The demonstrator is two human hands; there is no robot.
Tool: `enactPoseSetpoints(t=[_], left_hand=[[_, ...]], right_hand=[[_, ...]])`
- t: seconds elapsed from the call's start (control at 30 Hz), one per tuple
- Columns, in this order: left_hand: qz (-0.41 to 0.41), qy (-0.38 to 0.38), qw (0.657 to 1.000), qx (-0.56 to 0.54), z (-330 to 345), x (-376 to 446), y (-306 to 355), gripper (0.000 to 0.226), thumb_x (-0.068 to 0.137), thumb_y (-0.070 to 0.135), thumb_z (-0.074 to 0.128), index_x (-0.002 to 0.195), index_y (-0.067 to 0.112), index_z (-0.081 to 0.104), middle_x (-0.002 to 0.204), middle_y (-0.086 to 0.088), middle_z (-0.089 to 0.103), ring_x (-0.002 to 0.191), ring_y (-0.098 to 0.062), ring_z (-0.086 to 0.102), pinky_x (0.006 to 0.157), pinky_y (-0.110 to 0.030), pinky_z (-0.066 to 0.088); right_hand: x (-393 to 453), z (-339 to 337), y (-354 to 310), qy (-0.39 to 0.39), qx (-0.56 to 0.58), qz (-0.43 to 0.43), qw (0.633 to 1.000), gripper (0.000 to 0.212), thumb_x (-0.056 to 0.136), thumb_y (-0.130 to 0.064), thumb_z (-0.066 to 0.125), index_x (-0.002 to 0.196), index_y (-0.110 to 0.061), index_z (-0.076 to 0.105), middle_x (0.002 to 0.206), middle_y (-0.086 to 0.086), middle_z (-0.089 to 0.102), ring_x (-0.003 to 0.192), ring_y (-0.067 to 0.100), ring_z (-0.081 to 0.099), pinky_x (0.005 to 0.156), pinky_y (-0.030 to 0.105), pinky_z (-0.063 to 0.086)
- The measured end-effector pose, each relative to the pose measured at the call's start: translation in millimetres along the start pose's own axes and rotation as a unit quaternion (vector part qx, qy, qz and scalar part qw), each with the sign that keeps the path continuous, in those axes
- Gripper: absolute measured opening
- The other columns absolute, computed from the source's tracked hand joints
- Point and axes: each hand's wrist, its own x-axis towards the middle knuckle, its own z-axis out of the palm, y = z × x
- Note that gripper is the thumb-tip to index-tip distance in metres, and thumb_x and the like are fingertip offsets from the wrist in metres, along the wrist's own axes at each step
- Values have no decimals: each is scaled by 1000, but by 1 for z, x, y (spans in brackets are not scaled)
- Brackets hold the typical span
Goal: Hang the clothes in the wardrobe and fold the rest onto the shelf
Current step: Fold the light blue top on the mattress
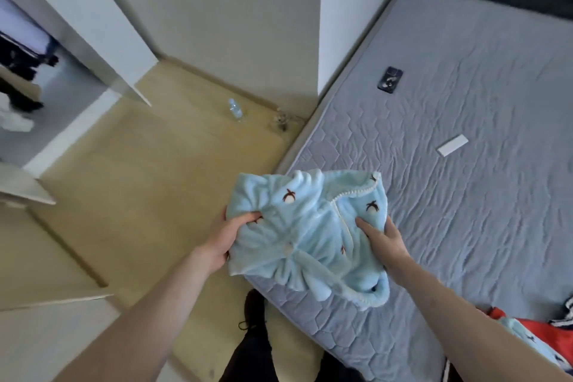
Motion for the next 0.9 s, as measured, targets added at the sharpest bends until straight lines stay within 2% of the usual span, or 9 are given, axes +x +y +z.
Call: enactPoseSetpoints(t=[0.13,0.2,0.3,0.37,0.47,0.57,0.67,0.77,0.9], left_hand=[[35,55,996,-59,-61,-40,37,45,61,37,88,102,23,78,107,-13,77,98,-32,75,81,-46,60],[53,79,993,-76,-97,-52,54,53,60,36,89,108,20,76,107,-12,77,97,-32,75,84,-49,60],[73,106,986,-103,-162,-63,80,61,61,34,89,116,16,71,107,-13,77,97,-32,75,87,-52,60],[90,118,981,-124,-210,-68,98,60,62,33,89,116,16,70,106,-11,78,96,-31,76,81,-48,61],[113,131,975,-138,-285,-75,123,58,60,34,90,113,19,72,104,-9,78,94,-29,76,72,-40,61],[130,151,969,-142,-358,-78,147,61,61,33,91,117,18,70,106,-10,78,95,-30,76,80,-46,61],[144,176,961,-159,-422,-80,174,62,64,28,90,120,13,68,107,-14,77,97,-35,75,90,-56,58],[164,193,953,-165,-474,-83,201,61,64,29,89,119,13,69,106,-13,77,97,-33,75,92,-54,58],[187,214,942,-177,-538,-80,233,57,66,31,88,118,14,71,106,-11,78,97,-30,76,91,-49,59]], right_hand=[[-18,70,-60,-40,-45,-36,998,28,80,-48,82,103,-48,66,94,-15,77,80,9,76,63,27,59],[-24,110,-84,-58,-65,-59,994,27,80,-49,82,101,-48,66,90,-18,77,76,6,75,62,26,58],[-33,187,-118,-87,-80,-89,989,30,81,-47,82,107,-46,66,93,-15,78,80,10,76,70,33,61],[-40,244,-137,-108,-93,-111,984,31,83,-44,81,111,-42,67,96,-12,78,86,15,77,79,40,62],[-48,327,-159,-138,-104,-135,976,31,85,-39,80,114,-38,68,99,-8,79,89,19,77,83,44,62],[-55,407,-179,-166,-115,-158,967,31,87,-38,79,115,-34,68,99,-6,79,86,17,77,78,40,61],[-62,480,-206,-194,-127,-175,957,32,86,-40,78,115,-32,68,99,-4,79,87,19,77,79,42,62],[-65,543,-236,-217,-149,-194,945,30,85,-43,78,110,-30,68,94,-5,80,81,17,78,68,36,61],[-61,624,-281,-247,-167,-225,928,32,82,-46,78,109,-33,69,91,-8,80,78,14,77,62,31,60]])
